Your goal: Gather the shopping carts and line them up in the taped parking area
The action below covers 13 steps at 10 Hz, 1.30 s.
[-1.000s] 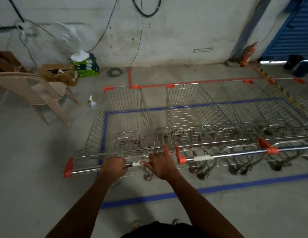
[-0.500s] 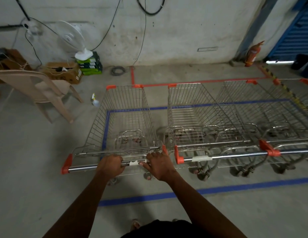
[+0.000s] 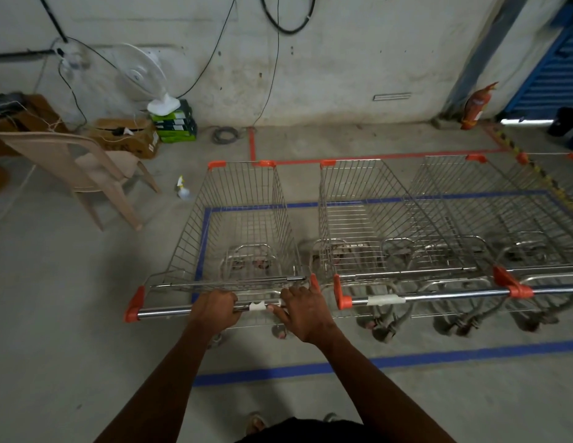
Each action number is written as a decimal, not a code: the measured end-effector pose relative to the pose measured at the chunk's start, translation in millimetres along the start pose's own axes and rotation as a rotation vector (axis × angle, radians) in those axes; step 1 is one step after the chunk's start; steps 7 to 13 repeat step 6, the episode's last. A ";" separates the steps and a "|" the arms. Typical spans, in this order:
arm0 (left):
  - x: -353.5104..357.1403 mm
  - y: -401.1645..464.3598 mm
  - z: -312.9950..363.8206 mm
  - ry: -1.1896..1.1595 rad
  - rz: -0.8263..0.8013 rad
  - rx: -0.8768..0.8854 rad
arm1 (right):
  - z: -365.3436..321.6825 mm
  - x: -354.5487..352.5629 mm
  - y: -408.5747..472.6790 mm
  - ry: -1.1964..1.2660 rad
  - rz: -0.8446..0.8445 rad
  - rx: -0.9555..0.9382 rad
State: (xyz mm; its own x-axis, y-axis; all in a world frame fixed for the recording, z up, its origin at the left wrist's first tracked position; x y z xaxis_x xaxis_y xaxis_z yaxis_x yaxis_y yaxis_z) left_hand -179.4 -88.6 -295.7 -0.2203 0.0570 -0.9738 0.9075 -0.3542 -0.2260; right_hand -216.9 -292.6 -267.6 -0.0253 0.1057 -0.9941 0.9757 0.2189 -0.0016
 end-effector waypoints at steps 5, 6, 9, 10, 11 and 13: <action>-37.0 -23.4 12.5 -0.310 0.123 0.154 | -3.0 -4.9 -2.6 0.069 0.033 -0.005; -114.9 -8.5 13.8 -0.339 0.386 0.185 | 5.9 -61.0 33.0 0.147 0.121 -0.003; -114.9 -8.5 13.8 -0.339 0.386 0.185 | 5.9 -61.0 33.0 0.147 0.121 -0.003; -114.9 -8.5 13.8 -0.339 0.386 0.185 | 5.9 -61.0 33.0 0.147 0.121 -0.003; -114.9 -8.5 13.8 -0.339 0.386 0.185 | 5.9 -61.0 33.0 0.147 0.121 -0.003; -114.9 -8.5 13.8 -0.339 0.386 0.185 | 5.9 -61.0 33.0 0.147 0.121 -0.003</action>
Point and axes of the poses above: each hand's wrist, its own y-axis towards the middle knuckle, its own x-axis out of the palm, z = x × y, the point moved 8 cm from there along y, towards the middle knuckle, and after that the axes turned 7 degrees about x, right-handed, at the moved point
